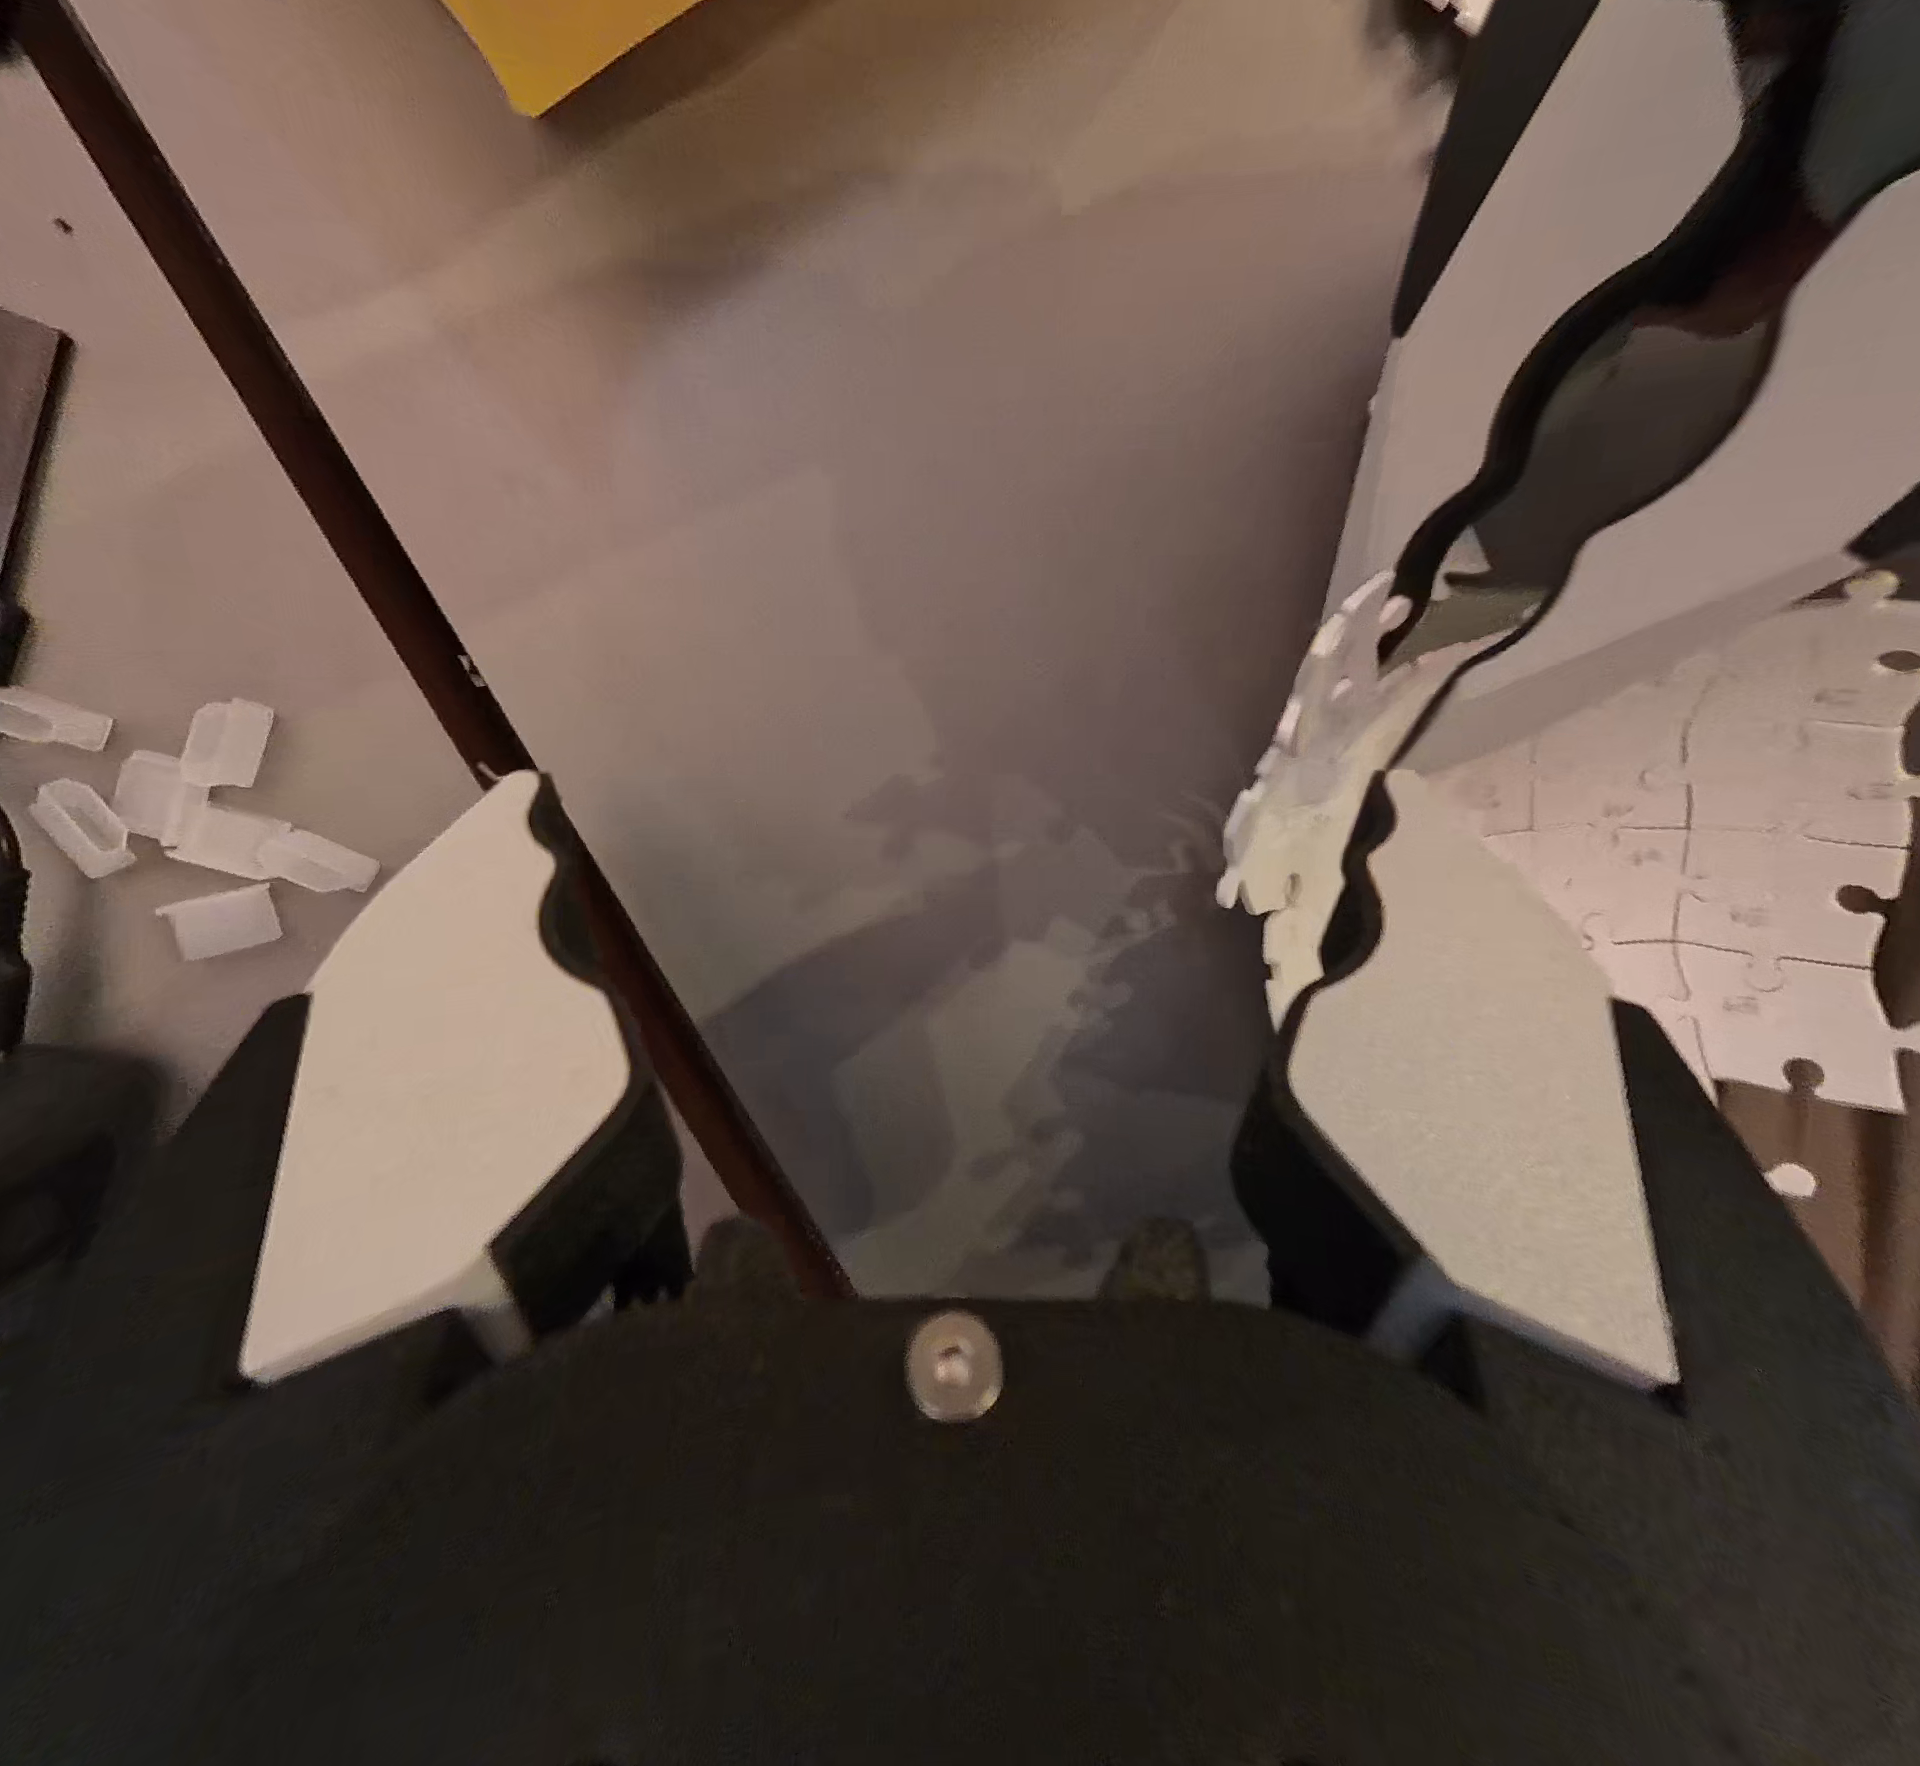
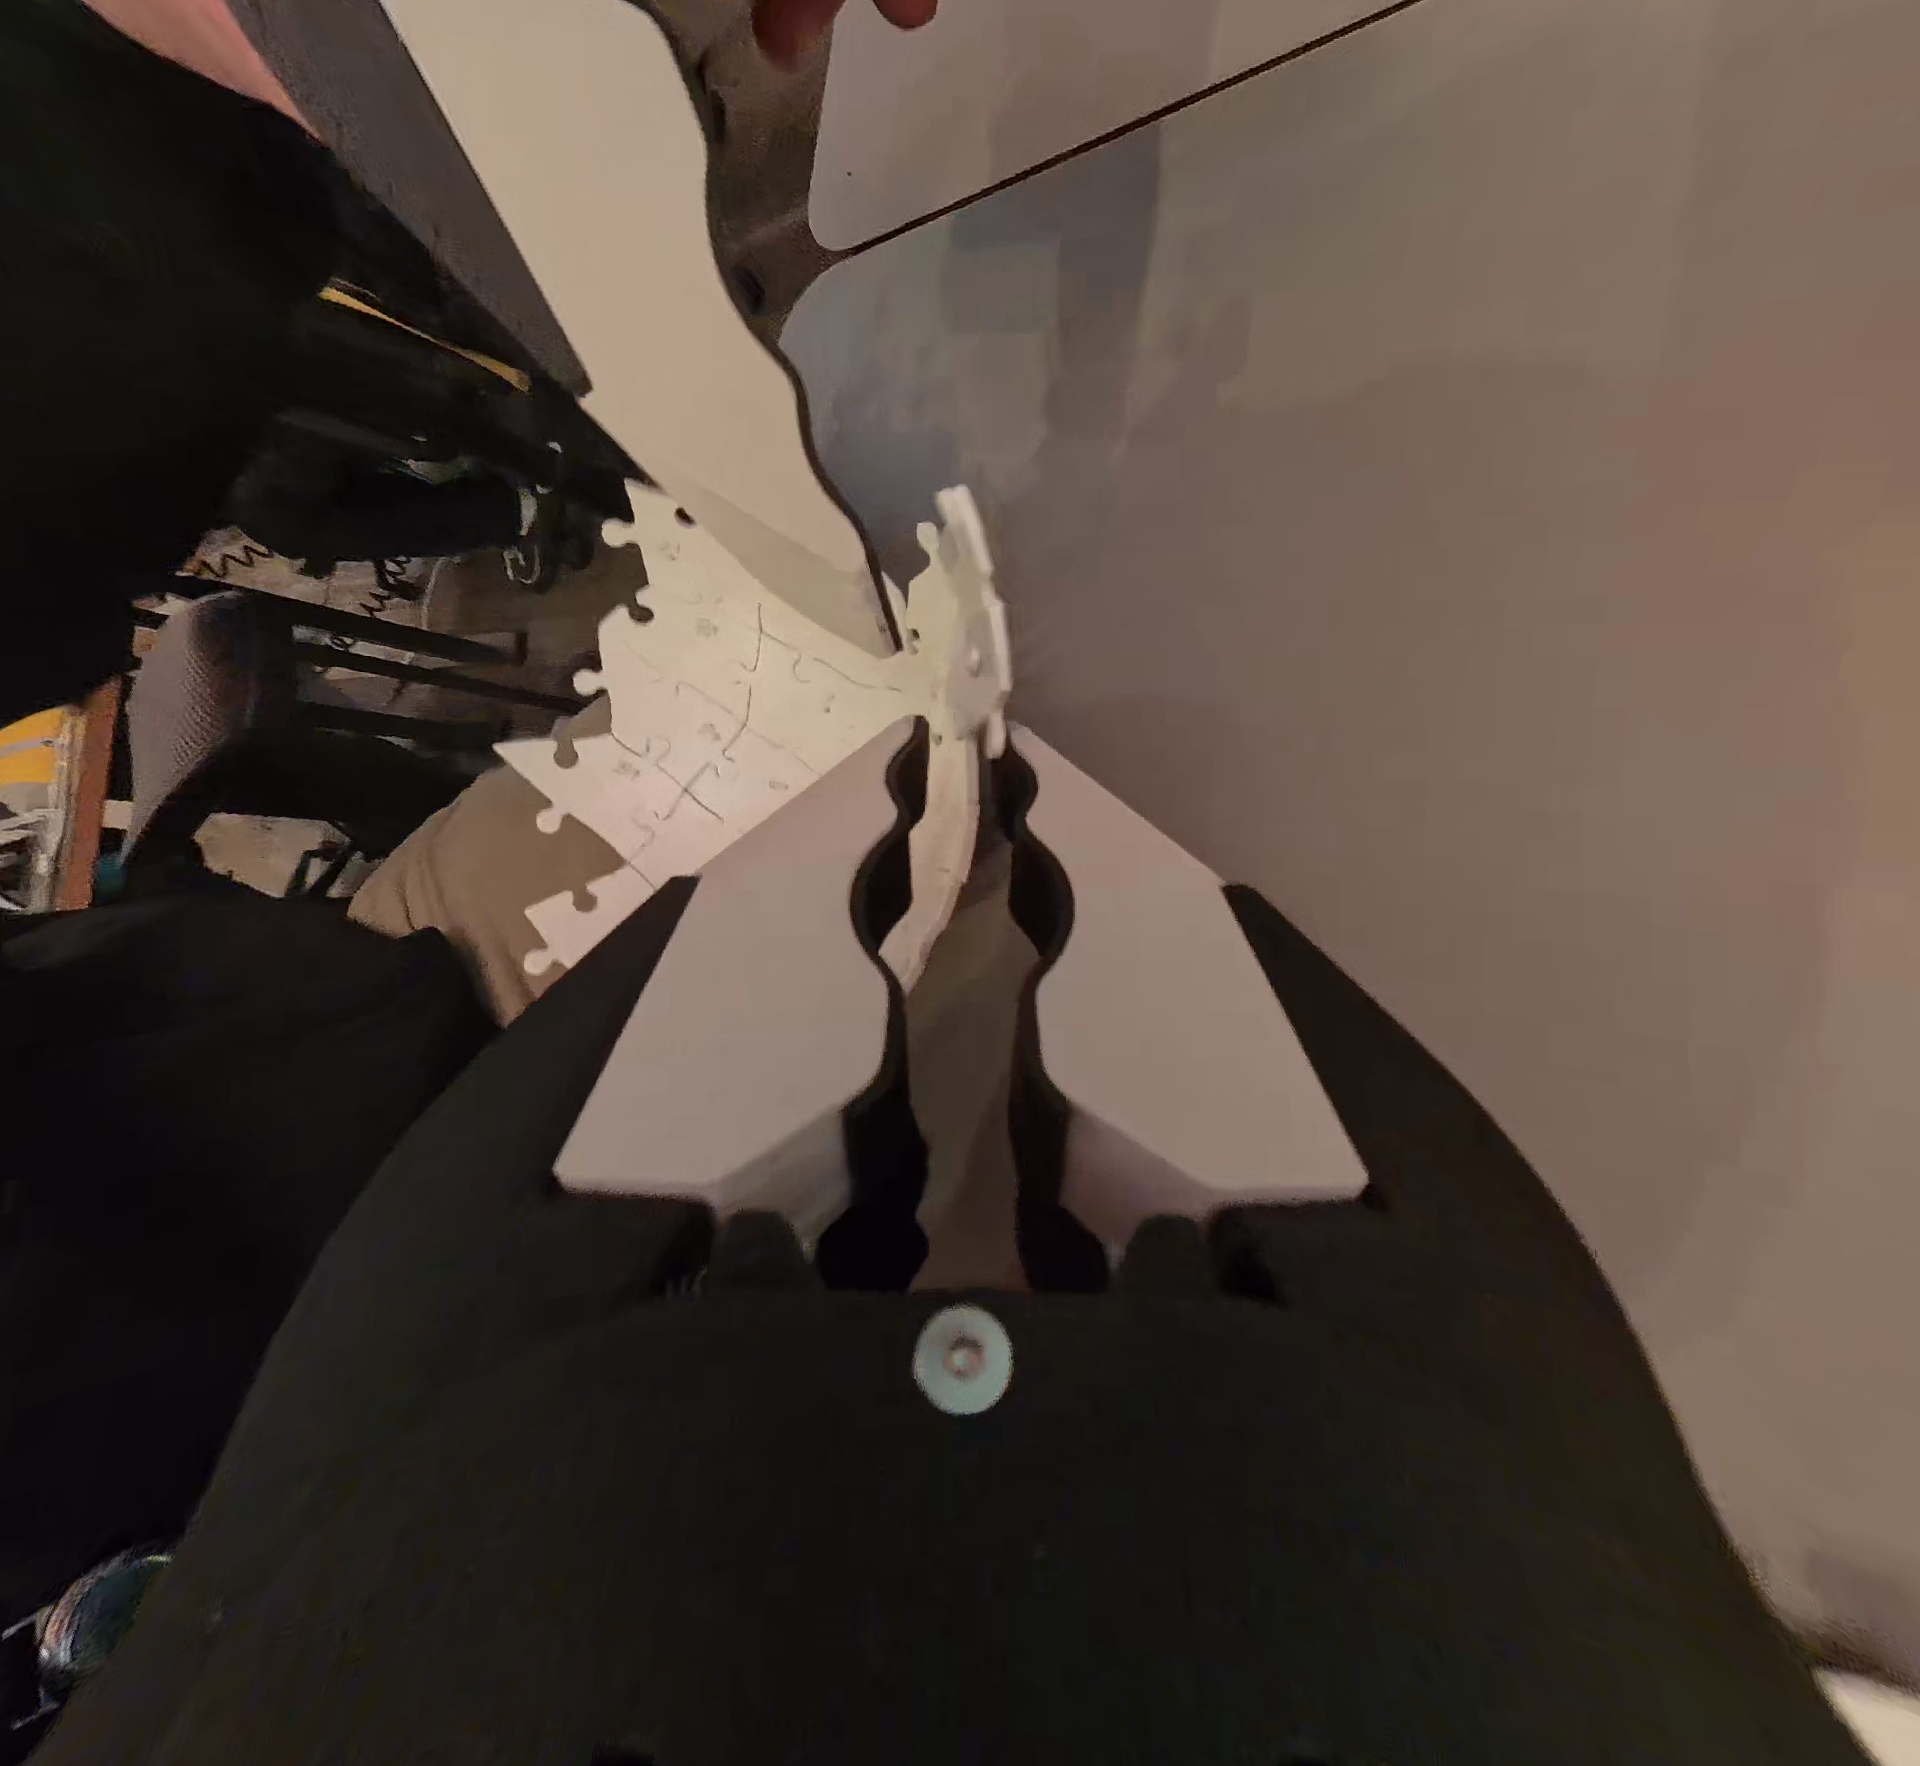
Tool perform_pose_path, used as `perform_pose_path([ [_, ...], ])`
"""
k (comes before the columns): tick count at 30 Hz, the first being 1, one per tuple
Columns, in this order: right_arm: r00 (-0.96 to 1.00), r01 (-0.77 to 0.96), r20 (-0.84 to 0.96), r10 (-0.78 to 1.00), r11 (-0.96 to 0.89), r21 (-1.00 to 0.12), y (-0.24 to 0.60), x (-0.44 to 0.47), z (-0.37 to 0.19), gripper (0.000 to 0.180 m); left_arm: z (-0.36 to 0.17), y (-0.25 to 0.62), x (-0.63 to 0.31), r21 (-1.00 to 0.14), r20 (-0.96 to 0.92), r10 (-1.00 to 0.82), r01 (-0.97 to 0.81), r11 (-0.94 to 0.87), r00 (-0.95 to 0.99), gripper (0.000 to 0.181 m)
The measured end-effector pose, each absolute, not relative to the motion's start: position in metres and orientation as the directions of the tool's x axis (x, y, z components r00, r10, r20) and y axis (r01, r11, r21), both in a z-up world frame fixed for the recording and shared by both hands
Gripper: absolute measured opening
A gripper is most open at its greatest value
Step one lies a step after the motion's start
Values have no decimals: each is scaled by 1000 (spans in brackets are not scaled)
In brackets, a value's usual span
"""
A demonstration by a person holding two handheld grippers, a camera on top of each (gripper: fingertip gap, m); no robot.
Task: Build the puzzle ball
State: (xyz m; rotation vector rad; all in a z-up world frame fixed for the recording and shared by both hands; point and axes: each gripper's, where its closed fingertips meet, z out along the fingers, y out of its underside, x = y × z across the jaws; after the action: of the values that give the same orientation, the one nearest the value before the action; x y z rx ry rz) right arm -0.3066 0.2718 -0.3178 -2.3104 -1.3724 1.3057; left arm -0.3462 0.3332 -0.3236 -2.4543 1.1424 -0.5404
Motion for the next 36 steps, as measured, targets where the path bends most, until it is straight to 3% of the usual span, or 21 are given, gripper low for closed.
perform_pose_path([
  [5,190,638,-614,766,-572,-516,270,-314,-321,2,-322,326,-349,-504,199,-777,-617,-604,598,132],
  [10,182,638,-609,772,-564,-524,270,-315,-321,0,-318,310,-351,-517,269,-778,-596,-614,568,114],
  [20,191,610,-594,781,-569,-552,272,-313,-319,0,-327,268,-337,-434,437,-807,-693,-576,397,47],
  [26,194,595,-588,785,-571,-566,273,-313,-317,0,-329,257,-332,-355,525,-774,-736,-576,353,19],
  [36,211,590,-562,800,-563,-579,272,-311,-316,0,-335,256,-332,-232,592,-709,-762,-605,383,3],
])
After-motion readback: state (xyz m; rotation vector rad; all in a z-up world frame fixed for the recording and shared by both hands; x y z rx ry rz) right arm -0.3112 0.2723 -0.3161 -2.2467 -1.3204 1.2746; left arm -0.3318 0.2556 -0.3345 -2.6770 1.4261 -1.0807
